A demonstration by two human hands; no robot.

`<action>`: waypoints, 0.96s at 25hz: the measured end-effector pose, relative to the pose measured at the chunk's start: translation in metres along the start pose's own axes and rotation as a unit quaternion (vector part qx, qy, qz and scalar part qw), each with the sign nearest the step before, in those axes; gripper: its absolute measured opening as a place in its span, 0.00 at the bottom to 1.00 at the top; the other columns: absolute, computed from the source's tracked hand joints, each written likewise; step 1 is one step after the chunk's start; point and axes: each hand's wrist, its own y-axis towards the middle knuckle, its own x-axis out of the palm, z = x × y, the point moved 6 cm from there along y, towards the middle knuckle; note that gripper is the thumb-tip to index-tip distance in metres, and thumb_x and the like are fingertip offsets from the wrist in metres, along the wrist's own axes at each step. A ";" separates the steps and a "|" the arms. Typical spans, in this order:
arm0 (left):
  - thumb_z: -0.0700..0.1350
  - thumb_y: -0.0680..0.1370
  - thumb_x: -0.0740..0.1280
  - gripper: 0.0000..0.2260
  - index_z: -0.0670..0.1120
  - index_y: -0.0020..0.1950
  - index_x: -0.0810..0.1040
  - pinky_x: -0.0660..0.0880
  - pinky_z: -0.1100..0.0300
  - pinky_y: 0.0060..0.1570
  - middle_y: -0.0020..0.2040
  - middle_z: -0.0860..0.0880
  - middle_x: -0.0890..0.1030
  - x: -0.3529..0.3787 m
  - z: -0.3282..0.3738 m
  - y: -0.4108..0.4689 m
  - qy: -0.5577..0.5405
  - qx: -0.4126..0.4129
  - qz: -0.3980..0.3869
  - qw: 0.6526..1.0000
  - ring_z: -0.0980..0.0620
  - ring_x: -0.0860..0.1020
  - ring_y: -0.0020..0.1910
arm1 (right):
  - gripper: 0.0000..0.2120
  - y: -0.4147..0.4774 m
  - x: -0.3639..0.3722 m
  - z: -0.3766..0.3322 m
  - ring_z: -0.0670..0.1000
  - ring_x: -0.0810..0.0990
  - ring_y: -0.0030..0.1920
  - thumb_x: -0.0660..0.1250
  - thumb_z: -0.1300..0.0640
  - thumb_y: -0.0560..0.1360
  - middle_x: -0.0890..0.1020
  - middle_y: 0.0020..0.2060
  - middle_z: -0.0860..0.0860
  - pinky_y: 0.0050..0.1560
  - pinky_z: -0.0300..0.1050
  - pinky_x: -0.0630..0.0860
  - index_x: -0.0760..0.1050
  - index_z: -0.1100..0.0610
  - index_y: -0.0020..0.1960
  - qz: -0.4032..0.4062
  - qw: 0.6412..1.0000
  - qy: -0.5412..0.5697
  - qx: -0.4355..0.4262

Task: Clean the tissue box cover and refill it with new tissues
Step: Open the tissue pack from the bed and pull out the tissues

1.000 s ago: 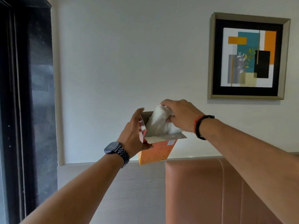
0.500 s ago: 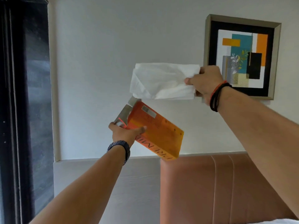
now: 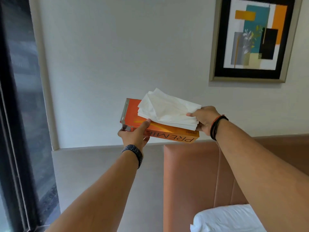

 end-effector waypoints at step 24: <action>0.49 0.54 0.82 0.40 0.51 0.60 0.66 0.79 0.57 0.36 0.40 0.47 0.78 -0.268 -0.652 -0.308 0.198 -0.442 0.099 0.869 0.52 0.80 0.30 | 0.10 -0.222 -0.354 0.666 0.55 0.82 0.50 0.71 0.62 0.72 0.84 0.47 0.51 0.48 0.53 0.80 0.79 0.54 0.53 0.233 0.898 -0.143 0.345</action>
